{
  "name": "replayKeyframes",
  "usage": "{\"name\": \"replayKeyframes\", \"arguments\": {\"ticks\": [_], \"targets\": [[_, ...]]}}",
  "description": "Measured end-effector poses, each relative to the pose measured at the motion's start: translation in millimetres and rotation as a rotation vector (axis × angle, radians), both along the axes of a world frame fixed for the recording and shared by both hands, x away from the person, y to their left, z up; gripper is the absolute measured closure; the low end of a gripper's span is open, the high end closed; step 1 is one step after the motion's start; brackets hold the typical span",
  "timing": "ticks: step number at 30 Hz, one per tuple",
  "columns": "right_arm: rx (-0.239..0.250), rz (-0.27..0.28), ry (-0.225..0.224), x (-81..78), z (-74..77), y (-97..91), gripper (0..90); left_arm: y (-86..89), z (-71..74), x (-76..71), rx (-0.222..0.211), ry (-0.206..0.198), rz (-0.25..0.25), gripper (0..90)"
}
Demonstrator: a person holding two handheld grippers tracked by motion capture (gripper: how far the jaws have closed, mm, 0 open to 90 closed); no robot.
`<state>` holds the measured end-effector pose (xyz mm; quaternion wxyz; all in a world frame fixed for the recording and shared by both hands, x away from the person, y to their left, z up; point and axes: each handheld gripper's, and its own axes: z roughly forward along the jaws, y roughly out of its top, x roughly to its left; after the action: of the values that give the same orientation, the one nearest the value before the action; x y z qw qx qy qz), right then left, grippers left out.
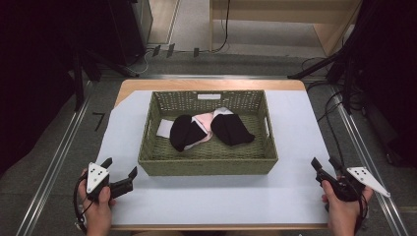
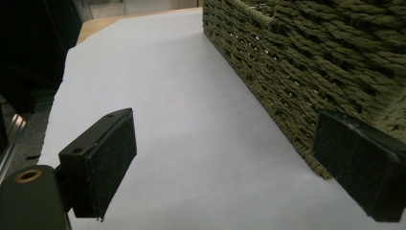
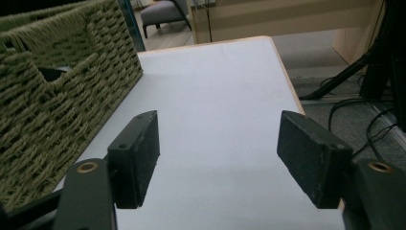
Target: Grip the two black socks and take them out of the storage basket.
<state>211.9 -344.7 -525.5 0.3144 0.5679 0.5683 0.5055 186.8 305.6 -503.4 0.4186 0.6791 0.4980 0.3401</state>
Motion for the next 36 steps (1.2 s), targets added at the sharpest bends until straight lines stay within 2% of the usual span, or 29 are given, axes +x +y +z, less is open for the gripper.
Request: {"name": "replayKeyframes", "arguments": {"ticks": [2, 4, 6, 7, 8, 9, 10, 11, 13, 14, 15, 17, 18, 20, 27, 36], "targets": [[0.003, 0.009, 0.011, 1.3, 1.7, 2.4, 36.5, 0.1, 0.0, -0.2, -0.002, -0.001, 0.0, 9.3], [0.006, 0.018, 0.014, 5.1, 13.6, 10.8, 39.2, 0.4, -0.1, -0.4, -0.006, -0.004, 0.001, 9.3], [0.008, 0.03, 0.002, 6.3, 19.2, 14.2, 40.1, 0.4, 0.1, -0.4, -0.004, -0.003, 0.0, 9.3], [0.004, 0.044, -0.011, 8.5, 31.1, 22.4, 40.9, 0.5, 0.1, -0.4, 0.0, -0.002, -0.003, 9.2], [0.004, 0.044, -0.011, 8.5, 31.1, 22.4, 40.9, 0.5, 0.1, -0.4, 0.0, -0.002, -0.003, 9.3], [0.002, 0.055, -0.03, 10.5, 42.6, 31.5, 40.9, 0.4, 0.1, -0.4, -0.001, -0.003, -0.002, 9.3], [0.002, 0.055, -0.03, 10.5, 42.6, 31.5, 40.9, 0.4, 0.0, -0.4, -0.004, -0.003, -0.001, 9.3], [0.016, 0.068, -0.034, 14.1, 53.9, 41.3, 40.8, 0.5, 0.0, 0.0, -0.009, -0.001, 0.0, 9.3], [0.004, 0.089, -0.049, 18.4, 64.7, 51.1, 40.6, 0.7, 0.0, 0.3, -0.008, 0.001, -0.002, 9.2], [0.004, 0.089, -0.049, 18.4, 64.7, 51.1, 40.6, 0.7, 0.0, 0.3, -0.008, 0.001, -0.002, 9.2], [-0.004, 0.107, -0.056, 23.3, 74.4, 59.7, 40.6, 0.4, 0.0, 0.1, -0.006, 0.0, -0.002, 9.2], [-0.013, 0.116, -0.063, 29.0, 82.6, 66.7, 40.6, 0.6, 0.1, -0.1, -0.007, 0.001, -0.002, 9.2], [-0.013, 0.116, -0.063, 29.0, 82.6, 66.7, 40.6, 0.6, 0.1, -0.1, -0.007, 0.001, -0.002, 9.2], [-0.011, 0.132, -0.065, 35.8, 92.9, 76.7, 40.6, 0.8, -0.1, 0.0, -0.009, -0.001, -0.002, 9.3], [-0.012, 0.162, -0.072, 49.0, 106.8, 96.1, 40.6, 1.6, 0.1, -0.7, -0.013, -0.004, -0.004, 9.2], [-0.002, 0.176, -0.068, 60.4, 114.7, 115.0, 39.9, 1.8, 0.1, -0.4, -0.015, -0.003, -0.006, 9.2]]}}
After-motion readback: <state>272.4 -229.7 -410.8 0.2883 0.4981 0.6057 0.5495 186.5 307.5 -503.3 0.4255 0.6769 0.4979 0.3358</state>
